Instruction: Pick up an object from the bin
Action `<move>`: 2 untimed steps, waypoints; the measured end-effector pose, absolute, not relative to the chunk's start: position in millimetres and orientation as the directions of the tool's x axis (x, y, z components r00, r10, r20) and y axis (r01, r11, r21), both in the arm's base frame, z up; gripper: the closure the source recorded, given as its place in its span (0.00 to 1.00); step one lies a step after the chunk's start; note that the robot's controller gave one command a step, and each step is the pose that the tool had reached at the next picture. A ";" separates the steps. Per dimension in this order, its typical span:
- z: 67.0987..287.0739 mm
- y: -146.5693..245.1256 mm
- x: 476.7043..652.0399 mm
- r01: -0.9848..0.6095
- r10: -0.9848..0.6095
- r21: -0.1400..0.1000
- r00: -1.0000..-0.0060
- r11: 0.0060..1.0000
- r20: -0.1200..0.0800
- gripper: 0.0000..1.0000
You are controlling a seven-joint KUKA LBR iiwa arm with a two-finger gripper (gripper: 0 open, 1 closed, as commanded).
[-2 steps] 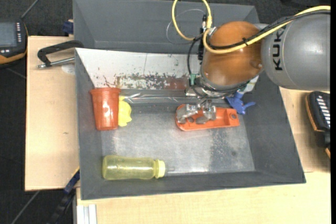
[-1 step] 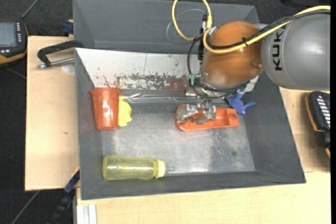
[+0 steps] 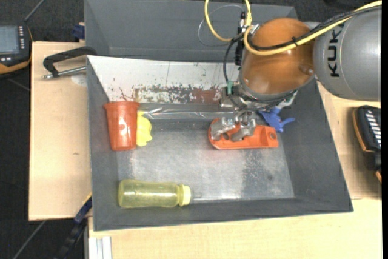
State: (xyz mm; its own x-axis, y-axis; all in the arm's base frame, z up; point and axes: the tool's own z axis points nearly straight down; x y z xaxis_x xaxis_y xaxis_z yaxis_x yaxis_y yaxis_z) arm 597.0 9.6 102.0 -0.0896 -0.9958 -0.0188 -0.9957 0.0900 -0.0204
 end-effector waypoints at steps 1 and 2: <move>117.0 9.6 595.4 -0.996 -0.996 -0.014 -0.083 0.084 -0.018 1.00; 138.5 7.4 596.4 -0.998 -0.998 -0.020 -0.053 0.054 -0.021 1.00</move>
Offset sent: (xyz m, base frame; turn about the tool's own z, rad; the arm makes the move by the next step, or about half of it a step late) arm 0.0003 -0.0309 0.0712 -0.1070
